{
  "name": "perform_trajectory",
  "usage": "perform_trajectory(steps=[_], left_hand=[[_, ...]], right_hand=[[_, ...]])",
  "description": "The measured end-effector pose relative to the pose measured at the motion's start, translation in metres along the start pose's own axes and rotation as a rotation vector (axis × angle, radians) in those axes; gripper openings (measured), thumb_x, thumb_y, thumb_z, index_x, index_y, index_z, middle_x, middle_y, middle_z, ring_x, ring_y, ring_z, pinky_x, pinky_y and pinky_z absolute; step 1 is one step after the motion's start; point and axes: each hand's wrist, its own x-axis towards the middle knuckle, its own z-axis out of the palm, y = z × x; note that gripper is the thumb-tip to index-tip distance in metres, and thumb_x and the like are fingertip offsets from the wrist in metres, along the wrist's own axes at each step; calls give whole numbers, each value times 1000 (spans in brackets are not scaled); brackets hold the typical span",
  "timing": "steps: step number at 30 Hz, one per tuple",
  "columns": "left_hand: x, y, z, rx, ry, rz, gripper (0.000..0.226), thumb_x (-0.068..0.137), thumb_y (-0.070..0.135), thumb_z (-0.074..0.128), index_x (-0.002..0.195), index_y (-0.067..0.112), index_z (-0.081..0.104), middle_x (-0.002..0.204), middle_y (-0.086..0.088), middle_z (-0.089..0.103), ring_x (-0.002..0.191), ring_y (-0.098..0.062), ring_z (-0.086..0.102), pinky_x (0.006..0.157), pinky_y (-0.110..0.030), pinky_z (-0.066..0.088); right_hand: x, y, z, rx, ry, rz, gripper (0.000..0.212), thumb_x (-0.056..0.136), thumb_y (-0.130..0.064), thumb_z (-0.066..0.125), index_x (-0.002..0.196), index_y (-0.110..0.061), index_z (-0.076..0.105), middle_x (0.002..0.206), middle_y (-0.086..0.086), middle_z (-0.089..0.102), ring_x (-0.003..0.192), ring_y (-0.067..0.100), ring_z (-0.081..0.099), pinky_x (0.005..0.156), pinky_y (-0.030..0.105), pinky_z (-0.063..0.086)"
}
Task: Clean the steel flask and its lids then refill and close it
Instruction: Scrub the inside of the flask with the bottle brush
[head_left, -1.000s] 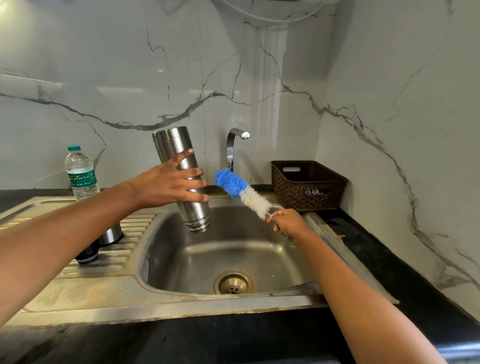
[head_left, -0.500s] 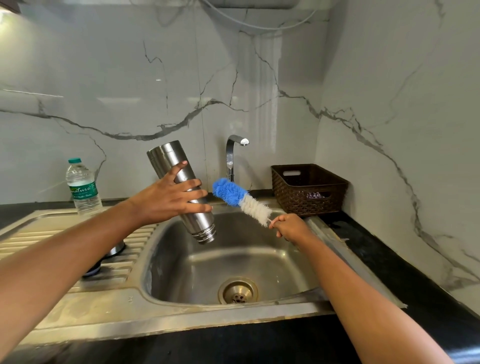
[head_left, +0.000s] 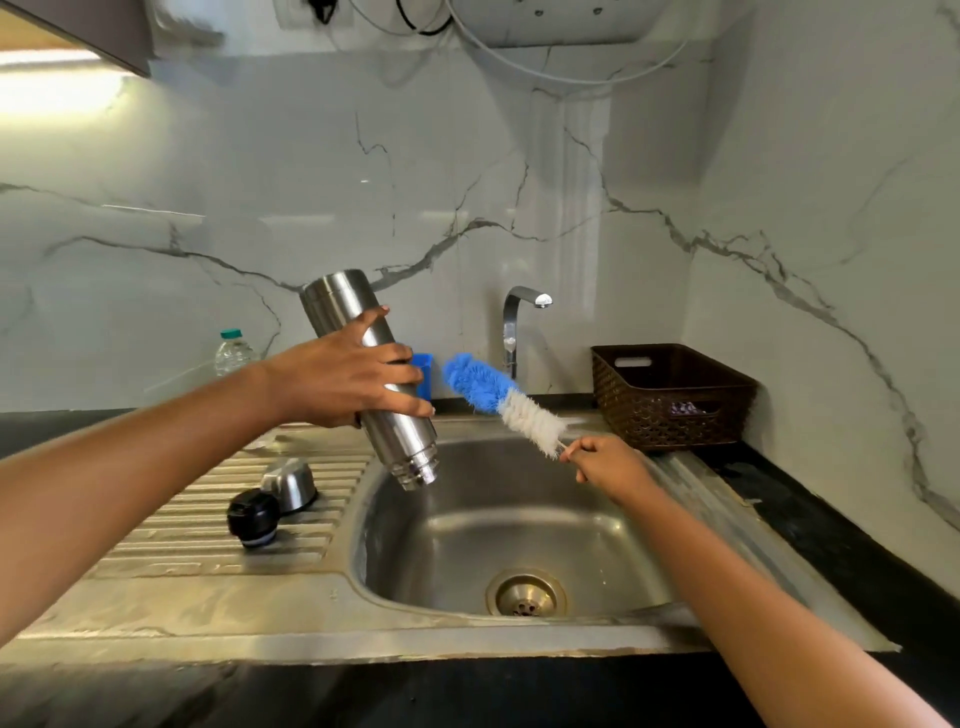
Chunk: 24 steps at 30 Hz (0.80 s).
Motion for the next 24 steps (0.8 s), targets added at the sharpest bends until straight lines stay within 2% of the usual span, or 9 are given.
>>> perform_trajectory(steps=[3,5,8,11,12,14,16,18,24], left_hand=[[-35,-23,-9,20,-97,-7,84,53,31,86,127,37,49,113,-3,63,107,-28,60,95,-66,32],[-58,-34,-12,40,-168,-18,85,49,32,87,126,37,51,111,-3,64,105,-29,61,93,-65,33],[-92,-43,-7,50,-243,-16,84,45,32,89,122,36,55,107,-2,65,100,-29,61,92,-63,34],[-123,-46,5,91,-312,-37,82,44,34,89,119,37,55,104,-1,66,99,-30,61,95,-61,31],[-131,-45,7,97,-359,-63,80,48,36,87,120,38,54,107,0,66,102,-30,60,96,-62,29],[-145,-39,18,102,-475,-116,72,69,40,75,131,43,40,124,3,57,119,-29,50,103,-62,20],[-154,-29,27,86,-706,-154,66,88,35,58,141,44,20,143,4,39,135,-27,31,109,-61,6],[-156,-17,33,83,-865,-128,66,92,27,55,144,40,17,149,1,30,140,-27,22,110,-62,0],[-161,6,66,59,-900,-103,63,93,16,54,144,35,22,150,-5,29,143,-29,16,111,-61,-6]], right_hand=[[0,-26,17,104,4,-23,18,94,-21,50,89,-19,68,64,-2,57,59,9,47,57,27,35],[1,-40,33,171,6,-3,19,94,-20,50,87,-17,68,62,-1,57,56,10,45,58,27,34],[0,-52,61,279,-2,47,24,94,-17,50,75,-23,64,61,0,56,52,10,42,54,25,33],[-4,-56,82,306,-3,50,23,94,-18,47,79,-25,64,65,-1,57,54,11,45,54,25,36],[-5,-56,87,291,-5,42,21,94,-19,48,84,-24,65,67,-1,59,58,11,49,57,27,38],[-5,-52,93,259,-7,21,18,94,-22,49,90,-23,67,70,-1,61,65,12,53,64,30,41],[-5,-48,94,221,-13,5,17,94,-24,50,92,-24,67,72,0,62,67,13,54,67,32,42],[-3,-44,94,180,-4,0,17,94,-26,50,93,-25,67,72,0,62,67,13,54,68,32,43],[-1,-45,96,80,-13,-31,17,96,-27,48,97,-25,65,73,-2,62,67,11,55,65,30,42]])
